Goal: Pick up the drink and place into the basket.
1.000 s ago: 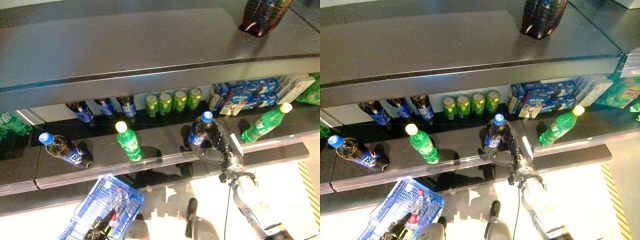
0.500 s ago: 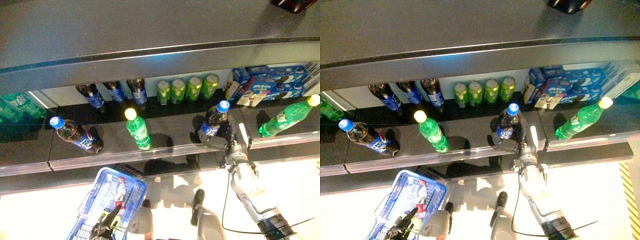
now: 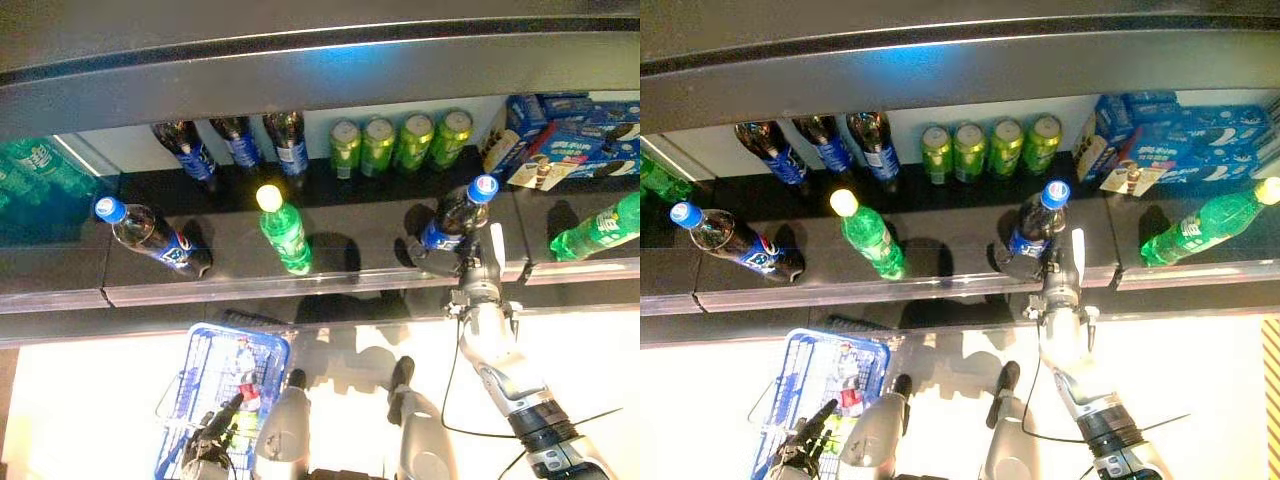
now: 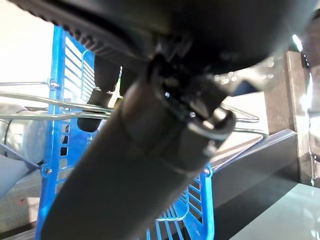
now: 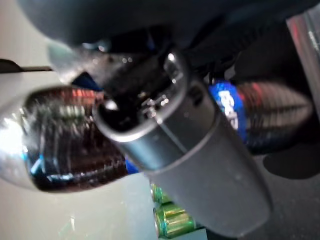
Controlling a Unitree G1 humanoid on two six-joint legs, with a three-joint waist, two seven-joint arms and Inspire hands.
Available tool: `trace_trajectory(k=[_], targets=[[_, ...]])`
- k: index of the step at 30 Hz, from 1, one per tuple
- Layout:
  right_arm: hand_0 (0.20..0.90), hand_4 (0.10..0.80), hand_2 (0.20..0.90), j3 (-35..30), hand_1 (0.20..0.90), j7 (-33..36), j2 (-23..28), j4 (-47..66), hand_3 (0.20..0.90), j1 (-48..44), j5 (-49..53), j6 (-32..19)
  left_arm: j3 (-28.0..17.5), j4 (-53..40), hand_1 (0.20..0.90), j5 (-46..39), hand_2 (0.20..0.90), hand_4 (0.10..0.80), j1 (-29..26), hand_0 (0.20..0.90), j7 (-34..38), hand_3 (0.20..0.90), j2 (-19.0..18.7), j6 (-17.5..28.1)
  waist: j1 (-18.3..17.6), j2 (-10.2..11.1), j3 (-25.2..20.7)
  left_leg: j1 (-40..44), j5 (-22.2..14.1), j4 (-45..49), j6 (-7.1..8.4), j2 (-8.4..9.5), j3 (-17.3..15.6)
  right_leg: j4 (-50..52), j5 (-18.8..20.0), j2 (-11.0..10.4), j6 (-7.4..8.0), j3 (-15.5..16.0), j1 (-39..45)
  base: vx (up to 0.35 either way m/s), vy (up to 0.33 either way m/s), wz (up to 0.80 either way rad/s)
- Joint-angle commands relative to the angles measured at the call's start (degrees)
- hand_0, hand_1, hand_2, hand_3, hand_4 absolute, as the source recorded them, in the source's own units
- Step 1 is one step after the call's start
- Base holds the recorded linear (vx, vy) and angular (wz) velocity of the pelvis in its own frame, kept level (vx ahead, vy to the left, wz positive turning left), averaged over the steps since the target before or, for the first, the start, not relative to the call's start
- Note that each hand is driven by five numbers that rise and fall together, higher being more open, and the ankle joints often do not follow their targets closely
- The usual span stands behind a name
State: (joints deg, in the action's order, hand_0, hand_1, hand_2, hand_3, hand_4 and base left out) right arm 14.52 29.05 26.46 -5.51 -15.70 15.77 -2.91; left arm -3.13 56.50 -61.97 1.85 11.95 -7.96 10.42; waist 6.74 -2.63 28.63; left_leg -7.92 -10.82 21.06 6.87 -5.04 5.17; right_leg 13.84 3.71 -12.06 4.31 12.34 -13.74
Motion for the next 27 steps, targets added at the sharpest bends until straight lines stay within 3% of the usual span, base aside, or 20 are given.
trace_trajectory(k=[1, 27], targets=[[0.3, 0.1, 0.3, -3.6, 0.3, 3.7, -0.4, 5.6, 0.2, -5.7, -2.7, -3.6, 2.3, -5.3, 0.3, 0.8, 0.3, 0.1, 5.3, 0.3, -1.6, 0.2, -1.7, 4.3, 0.4, 0.5, -2.1, -5.8, 11.7, -0.5, -1.7, 0.72, 1.1, 8.0, -9.1, -0.8, -0.59, -1.1, 5.9, -0.019, 0.009, 0.04], [0.3, 0.1, 0.3, -6.2, 0.3, 3.6, -1.5, 5.5, 0.2, -1.2, 0.4, -6.5, 0.6, -4.1, 0.3, 1.9, 0.3, 0.1, 6.9, 0.3, -1.6, 0.2, -0.6, 4.5, 0.8, 0.4, -4.6, -2.3, 11.5, -3.6, -2.19, 1.63, 1.7, 8.6, -10.6, -0.9, -1.24, -0.3, 8.5, -0.004, 0.0, 0.0]])
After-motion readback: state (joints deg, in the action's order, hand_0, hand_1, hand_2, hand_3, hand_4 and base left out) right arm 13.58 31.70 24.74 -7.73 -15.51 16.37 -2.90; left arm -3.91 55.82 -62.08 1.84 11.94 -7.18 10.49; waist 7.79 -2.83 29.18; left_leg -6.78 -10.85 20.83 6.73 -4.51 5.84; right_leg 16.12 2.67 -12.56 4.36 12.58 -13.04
